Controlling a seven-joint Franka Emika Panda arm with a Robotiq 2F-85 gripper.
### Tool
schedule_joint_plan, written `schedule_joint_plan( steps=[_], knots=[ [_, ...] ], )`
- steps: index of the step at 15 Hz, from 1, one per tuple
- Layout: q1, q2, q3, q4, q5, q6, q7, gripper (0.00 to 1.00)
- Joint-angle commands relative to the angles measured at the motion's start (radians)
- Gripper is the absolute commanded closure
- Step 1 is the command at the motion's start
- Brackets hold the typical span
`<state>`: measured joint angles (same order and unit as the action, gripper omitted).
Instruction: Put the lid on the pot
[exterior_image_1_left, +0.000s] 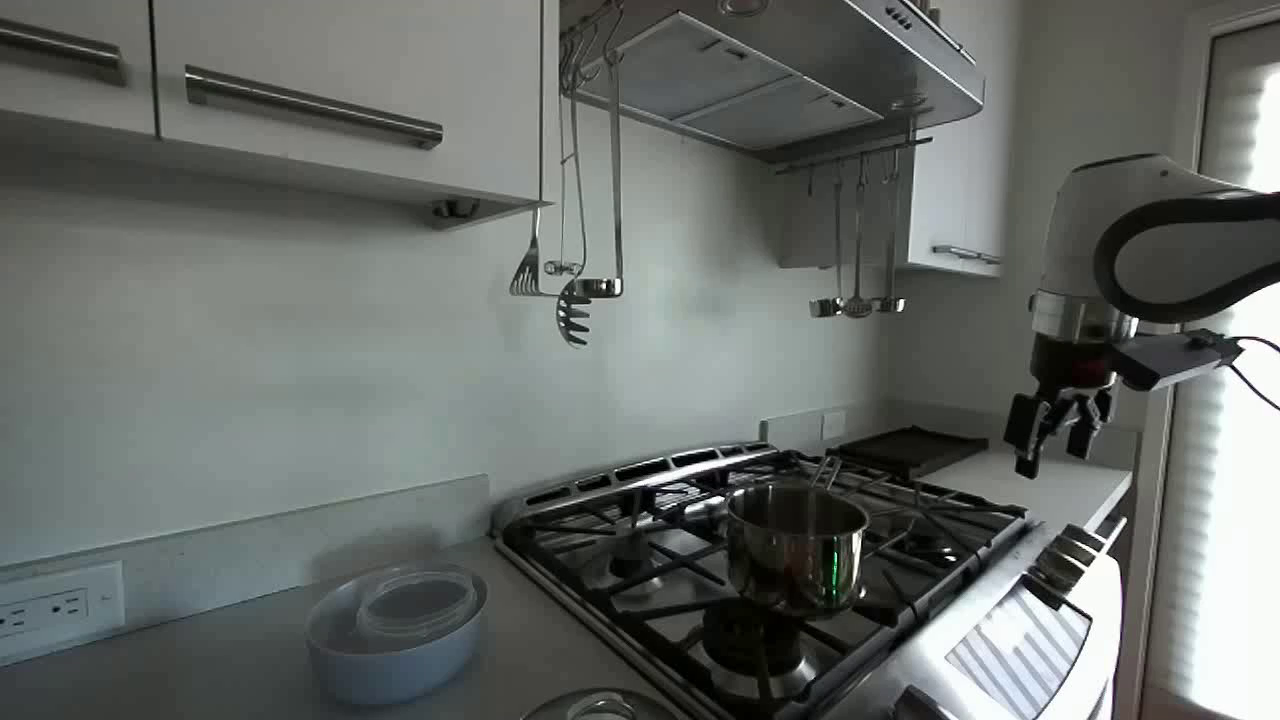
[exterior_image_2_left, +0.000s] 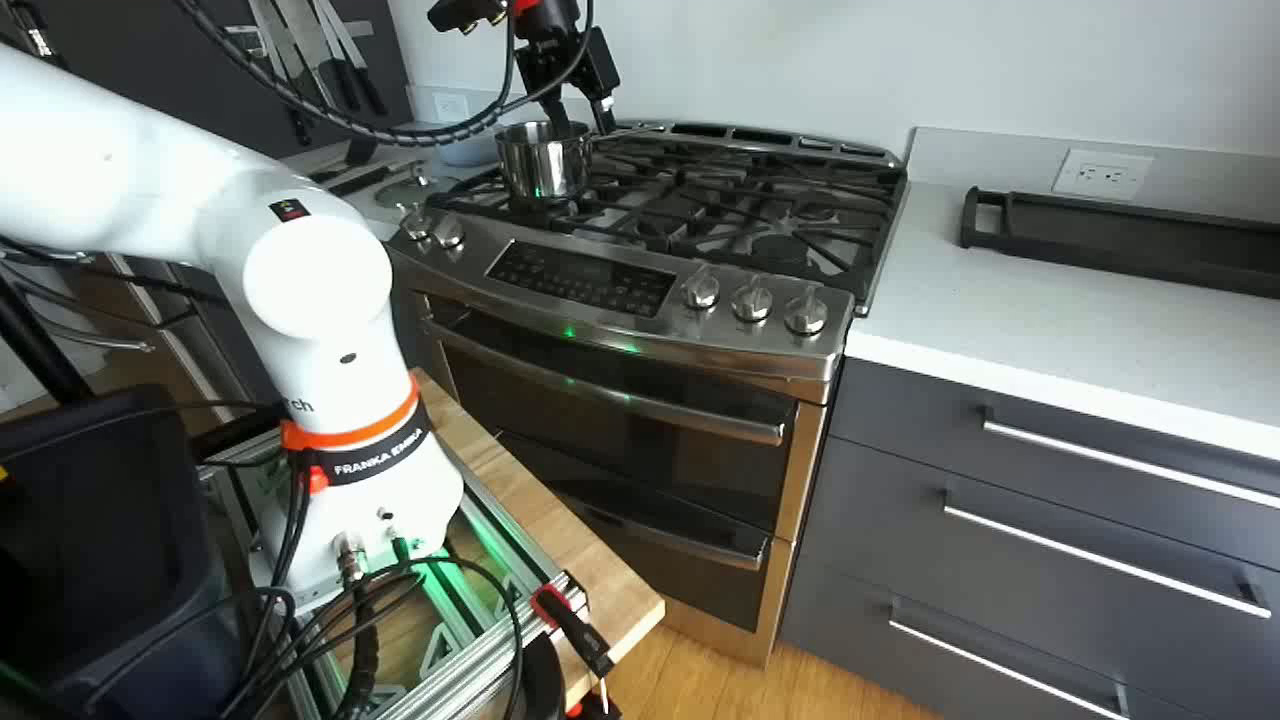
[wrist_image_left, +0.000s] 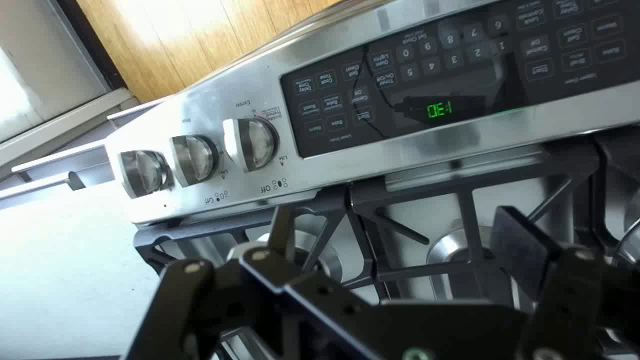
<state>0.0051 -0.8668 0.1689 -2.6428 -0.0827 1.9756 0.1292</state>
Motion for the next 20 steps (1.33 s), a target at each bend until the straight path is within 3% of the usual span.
schedule_joint_plan(
  steps=[1,6,11,20],
  knots=[
    [0.013,0.003,-0.01,0.003,-0.009,-0.004,0.008,0.0],
    [0.013,0.003,-0.01,0.003,-0.009,-0.004,0.008,0.0],
    [0.149,0.145,0.011,0.099,0.066,0.075,-0.106,0.0],
    [0.406,0.405,0.071,0.303,0.242,0.329,-0.276,0.0]
  ],
)
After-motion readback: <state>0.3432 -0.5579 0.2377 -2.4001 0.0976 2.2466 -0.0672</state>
